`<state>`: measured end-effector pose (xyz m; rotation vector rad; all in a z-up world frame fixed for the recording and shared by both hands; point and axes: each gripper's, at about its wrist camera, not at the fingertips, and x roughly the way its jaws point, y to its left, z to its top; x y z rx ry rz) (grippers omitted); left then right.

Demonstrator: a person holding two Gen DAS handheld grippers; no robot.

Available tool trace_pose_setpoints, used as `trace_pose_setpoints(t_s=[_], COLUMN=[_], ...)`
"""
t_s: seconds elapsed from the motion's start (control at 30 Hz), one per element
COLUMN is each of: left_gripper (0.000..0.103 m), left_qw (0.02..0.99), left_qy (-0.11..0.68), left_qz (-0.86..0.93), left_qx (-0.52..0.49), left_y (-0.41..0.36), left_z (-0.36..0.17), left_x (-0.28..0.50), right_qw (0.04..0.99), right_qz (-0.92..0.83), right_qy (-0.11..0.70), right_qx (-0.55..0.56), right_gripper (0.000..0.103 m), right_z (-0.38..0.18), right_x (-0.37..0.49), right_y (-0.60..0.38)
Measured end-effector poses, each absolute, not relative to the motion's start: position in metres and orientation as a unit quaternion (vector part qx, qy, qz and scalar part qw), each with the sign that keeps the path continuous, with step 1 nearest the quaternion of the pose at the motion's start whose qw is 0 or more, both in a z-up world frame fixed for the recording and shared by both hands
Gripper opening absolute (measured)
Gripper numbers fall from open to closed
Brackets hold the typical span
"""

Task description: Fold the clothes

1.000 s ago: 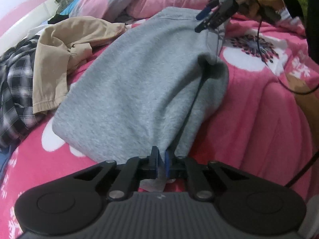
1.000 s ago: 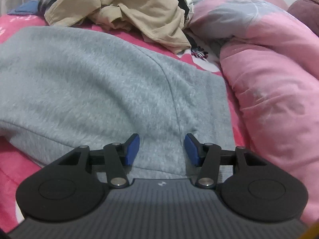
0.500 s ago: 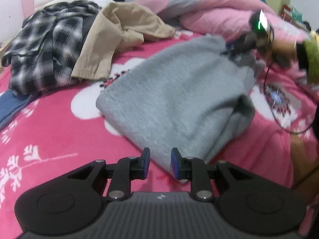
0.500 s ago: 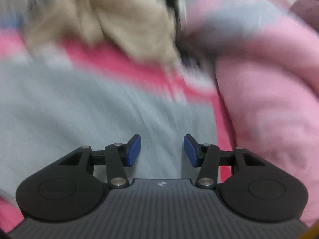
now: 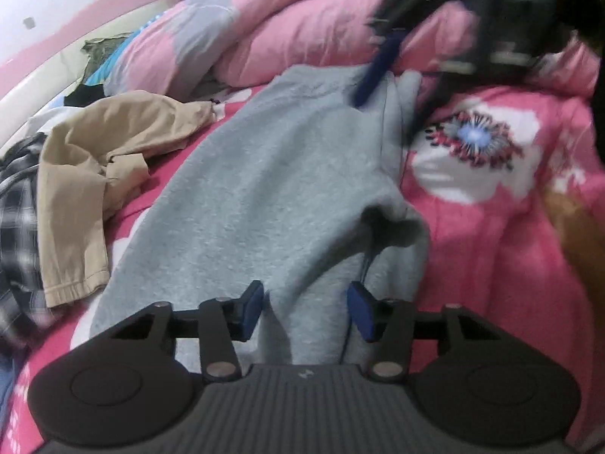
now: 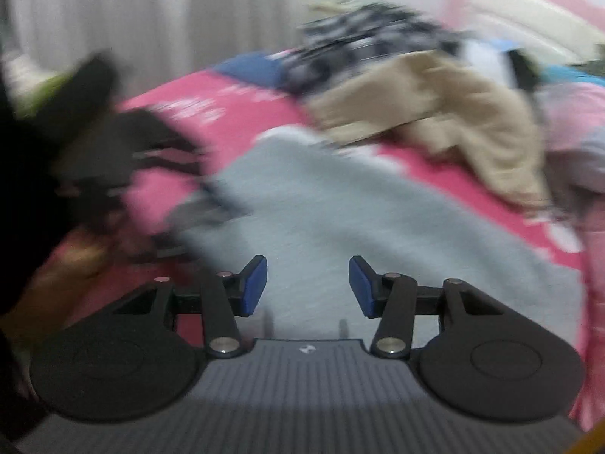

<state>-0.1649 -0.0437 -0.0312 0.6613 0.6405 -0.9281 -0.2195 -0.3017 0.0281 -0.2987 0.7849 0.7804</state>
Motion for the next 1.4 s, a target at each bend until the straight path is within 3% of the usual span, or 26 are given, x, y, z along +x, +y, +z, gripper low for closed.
trace_pose_setpoints(t_s=[0.03, 0.1, 0.2, 0.27, 0.5, 0.63, 0.67, 0.7, 0.8, 1.07, 1.23, 1.4], left_gripper=[0.034, 0.026, 0.017, 0.015, 0.014, 0.014, 0.014, 0.014, 0.014, 0.015, 0.023, 0.022], left_qw=[0.793, 0.795, 0.801, 0.8, 0.795, 0.792, 0.792, 0.792, 0.794, 0.799, 0.823, 0.794], left_qy=[0.301, 0.316, 0.339, 0.355, 0.403, 0.408, 0.406, 0.402, 0.392, 0.375, 0.325, 0.34], left_qz=[-0.431, -0.434, -0.432, -0.432, -0.435, -0.439, -0.441, -0.442, -0.447, -0.449, -0.438, -0.48], left_qx=[0.308, 0.281, 0.238, 0.216, 0.13, 0.118, 0.12, 0.123, 0.128, 0.14, 0.157, 0.155], left_y=[-0.045, -0.041, -0.036, -0.034, -0.022, -0.018, -0.018, -0.018, -0.017, -0.016, -0.006, -0.012], left_z=[-0.034, -0.033, -0.03, -0.028, -0.024, -0.024, -0.023, -0.023, -0.022, -0.017, 0.008, 0.002], left_x=[-0.162, -0.154, -0.14, -0.131, -0.1, -0.095, -0.095, -0.097, -0.101, -0.109, -0.136, -0.167], right_qw=[0.828, 0.807, 0.788, 0.783, 0.724, 0.689, 0.695, 0.701, 0.74, 0.804, 0.803, 0.813], right_qz=[0.385, 0.41, 0.43, 0.44, 0.474, 0.463, 0.455, 0.446, 0.432, 0.395, 0.354, 0.322], right_qy=[0.383, 0.403, 0.41, 0.398, 0.249, 0.212, 0.214, 0.217, 0.253, 0.389, 0.432, 0.435], right_qx=[-0.136, -0.135, -0.159, -0.184, -0.435, -0.515, -0.515, -0.513, -0.449, -0.215, -0.207, -0.216], right_gripper=[0.046, 0.031, 0.024, 0.024, 0.026, 0.026, 0.021, 0.007, 0.004, 0.002, 0.002, 0.003], right_z=[0.023, 0.013, 0.0, -0.006, -0.031, -0.055, -0.054, -0.053, -0.038, -0.016, -0.034, -0.049], right_x=[-0.227, -0.237, -0.245, -0.25, -0.29, -0.298, -0.296, -0.293, -0.277, -0.216, -0.207, -0.212], right_y=[-0.296, -0.287, -0.272, -0.262, -0.221, -0.21, -0.211, -0.212, -0.216, -0.229, -0.216, -0.205])
